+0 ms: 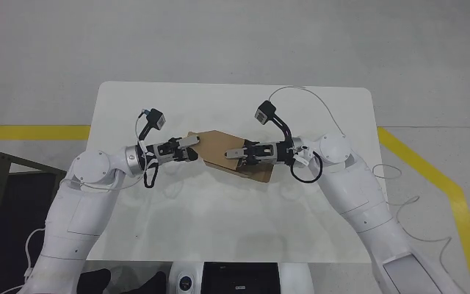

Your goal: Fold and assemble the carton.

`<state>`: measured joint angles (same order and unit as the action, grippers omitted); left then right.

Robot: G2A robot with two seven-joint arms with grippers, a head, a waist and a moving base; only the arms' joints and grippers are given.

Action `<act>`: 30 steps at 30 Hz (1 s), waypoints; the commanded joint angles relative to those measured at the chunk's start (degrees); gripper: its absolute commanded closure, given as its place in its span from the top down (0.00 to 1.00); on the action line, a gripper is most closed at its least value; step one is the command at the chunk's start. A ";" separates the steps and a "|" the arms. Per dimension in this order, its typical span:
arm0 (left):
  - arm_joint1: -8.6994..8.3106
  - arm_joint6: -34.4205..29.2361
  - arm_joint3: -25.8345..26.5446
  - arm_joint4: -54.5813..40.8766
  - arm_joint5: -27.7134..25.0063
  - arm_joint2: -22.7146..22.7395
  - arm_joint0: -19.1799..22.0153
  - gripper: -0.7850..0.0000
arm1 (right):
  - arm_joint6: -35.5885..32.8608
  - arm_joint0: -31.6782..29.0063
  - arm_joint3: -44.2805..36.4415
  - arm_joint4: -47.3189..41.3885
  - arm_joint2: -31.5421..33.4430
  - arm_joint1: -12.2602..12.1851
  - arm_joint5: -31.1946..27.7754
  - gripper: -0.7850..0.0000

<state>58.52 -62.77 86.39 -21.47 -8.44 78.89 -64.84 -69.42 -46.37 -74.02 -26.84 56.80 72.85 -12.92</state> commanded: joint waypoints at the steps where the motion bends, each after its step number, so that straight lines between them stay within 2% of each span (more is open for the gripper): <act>1: -0.09 -0.22 -0.15 0.21 0.26 0.06 -0.13 1.00 | -0.16 -0.04 -0.15 -0.21 0.02 -0.02 -0.02 0.00; 15: -0.44 -1.06 -0.12 -0.45 1.61 -0.32 -1.19 1.00 | -0.36 0.06 -1.16 -2.24 0.39 -0.01 -0.54 0.00; 30: 0.00 -1.32 0.52 -3.26 1.30 -3.57 -0.46 1.00 | -1.74 0.01 -1.53 -7.16 0.00 0.46 -2.94 0.00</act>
<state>58.49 -64.06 86.89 -24.52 -7.12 75.46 -65.37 -70.95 -46.39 -75.60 -33.71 56.81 73.30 -15.74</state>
